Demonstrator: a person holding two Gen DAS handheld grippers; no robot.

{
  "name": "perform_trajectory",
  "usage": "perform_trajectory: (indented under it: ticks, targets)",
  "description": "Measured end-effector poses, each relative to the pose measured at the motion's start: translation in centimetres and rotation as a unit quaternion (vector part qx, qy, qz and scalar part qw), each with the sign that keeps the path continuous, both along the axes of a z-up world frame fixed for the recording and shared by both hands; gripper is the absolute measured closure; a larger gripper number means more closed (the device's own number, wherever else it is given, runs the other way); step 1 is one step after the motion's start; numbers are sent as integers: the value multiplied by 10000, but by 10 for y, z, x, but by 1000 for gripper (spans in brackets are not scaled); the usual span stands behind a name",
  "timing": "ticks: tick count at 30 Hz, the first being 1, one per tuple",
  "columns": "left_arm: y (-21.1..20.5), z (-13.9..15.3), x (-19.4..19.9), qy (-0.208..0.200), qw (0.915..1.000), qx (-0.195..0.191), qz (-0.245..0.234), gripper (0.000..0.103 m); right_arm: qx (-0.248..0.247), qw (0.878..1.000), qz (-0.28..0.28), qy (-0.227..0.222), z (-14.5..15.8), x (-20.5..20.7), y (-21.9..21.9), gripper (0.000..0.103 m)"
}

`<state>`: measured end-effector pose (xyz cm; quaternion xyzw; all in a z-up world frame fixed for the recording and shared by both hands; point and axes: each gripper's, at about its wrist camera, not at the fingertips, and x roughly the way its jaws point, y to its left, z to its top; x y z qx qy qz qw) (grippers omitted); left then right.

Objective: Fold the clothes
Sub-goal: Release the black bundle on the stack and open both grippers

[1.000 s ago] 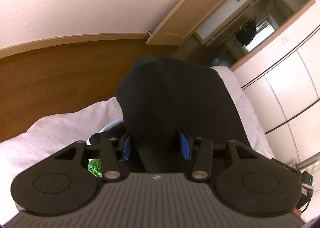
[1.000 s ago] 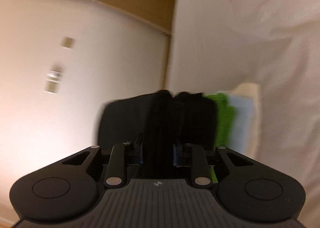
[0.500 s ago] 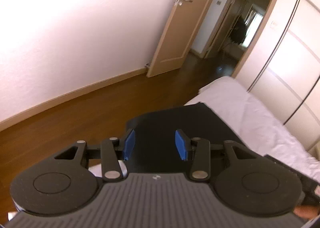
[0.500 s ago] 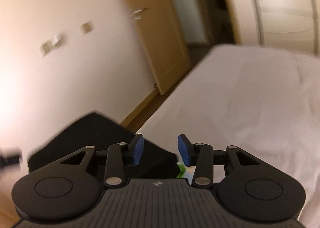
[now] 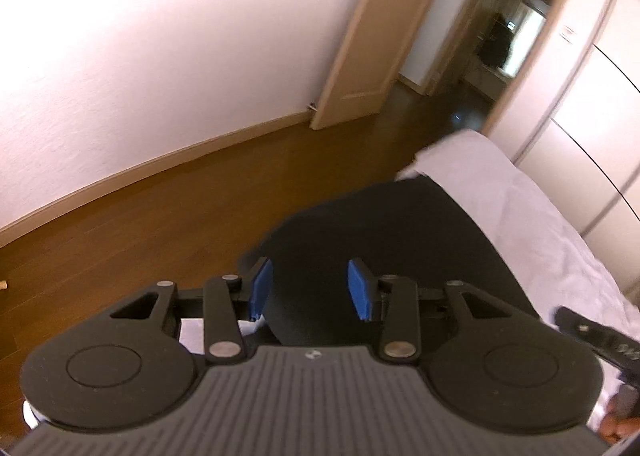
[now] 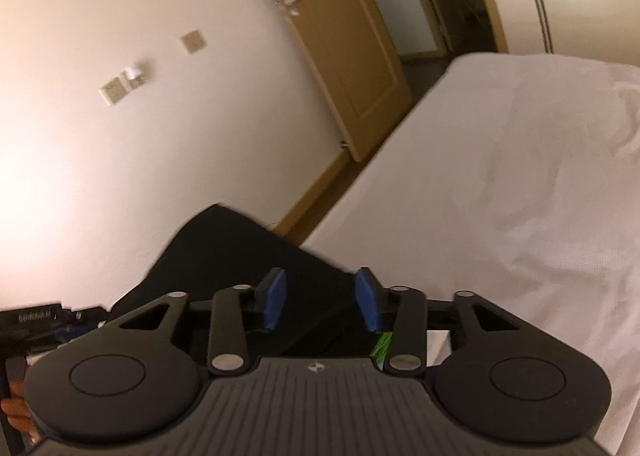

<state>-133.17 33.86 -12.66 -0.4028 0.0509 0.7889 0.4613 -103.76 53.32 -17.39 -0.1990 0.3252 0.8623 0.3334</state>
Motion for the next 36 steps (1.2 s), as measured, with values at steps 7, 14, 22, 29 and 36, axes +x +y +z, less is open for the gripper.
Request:
perform_trajectory:
  ticks: [7,14,22,29,36]
  targets:
    - [-1,-29,69,-130,9955,-688,-636,64,560,9889,1031,-910,-18,-22,-64,53]
    - [-7,-17,70,-13,9954,-922,-275,61,292,9817,1280,-1379,-25,-33,-66,52]
    - [-38,46,111,396,9921,-1186,56,51,-116,9876,884,-1293,24,1,-86,25]
    - [-76,80,163,616,9890,-1307,311,38,15,9882,866,-1266,62,38,-115,3]
    - [-115,114,219,820,9869,-1252,605,33,183,9903,1000,-947,98,81,-144,2]
